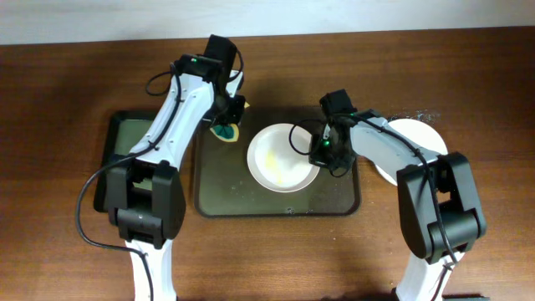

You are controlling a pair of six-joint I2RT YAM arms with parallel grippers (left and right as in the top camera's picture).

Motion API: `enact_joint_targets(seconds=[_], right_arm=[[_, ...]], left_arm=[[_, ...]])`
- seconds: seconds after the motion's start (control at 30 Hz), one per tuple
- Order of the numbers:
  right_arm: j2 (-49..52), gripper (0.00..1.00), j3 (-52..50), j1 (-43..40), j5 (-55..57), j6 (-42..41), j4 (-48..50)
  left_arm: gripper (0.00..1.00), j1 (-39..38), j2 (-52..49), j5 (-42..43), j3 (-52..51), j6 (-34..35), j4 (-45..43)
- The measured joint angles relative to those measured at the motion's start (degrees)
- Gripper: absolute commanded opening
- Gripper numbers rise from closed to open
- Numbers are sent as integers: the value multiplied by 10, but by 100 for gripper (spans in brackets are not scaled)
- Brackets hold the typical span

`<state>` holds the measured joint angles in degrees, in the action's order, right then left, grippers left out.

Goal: Clean dirty plates on tray and stack at the side
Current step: 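Lower the sponge into the pinkish plate and scrub with left gripper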

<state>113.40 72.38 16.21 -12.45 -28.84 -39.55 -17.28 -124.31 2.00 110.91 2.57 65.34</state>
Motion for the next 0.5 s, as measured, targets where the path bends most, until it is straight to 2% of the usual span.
enact_joint_targets(seconds=[0.03,0.5], right_arm=[[-1,4,-2,-1,-2,-5,2],[-3,4,-6,-1,-10,-14,7]], left_arm=[[0,-4,0,0,0,0,0],[0,-20,-11,7,0,0,0]])
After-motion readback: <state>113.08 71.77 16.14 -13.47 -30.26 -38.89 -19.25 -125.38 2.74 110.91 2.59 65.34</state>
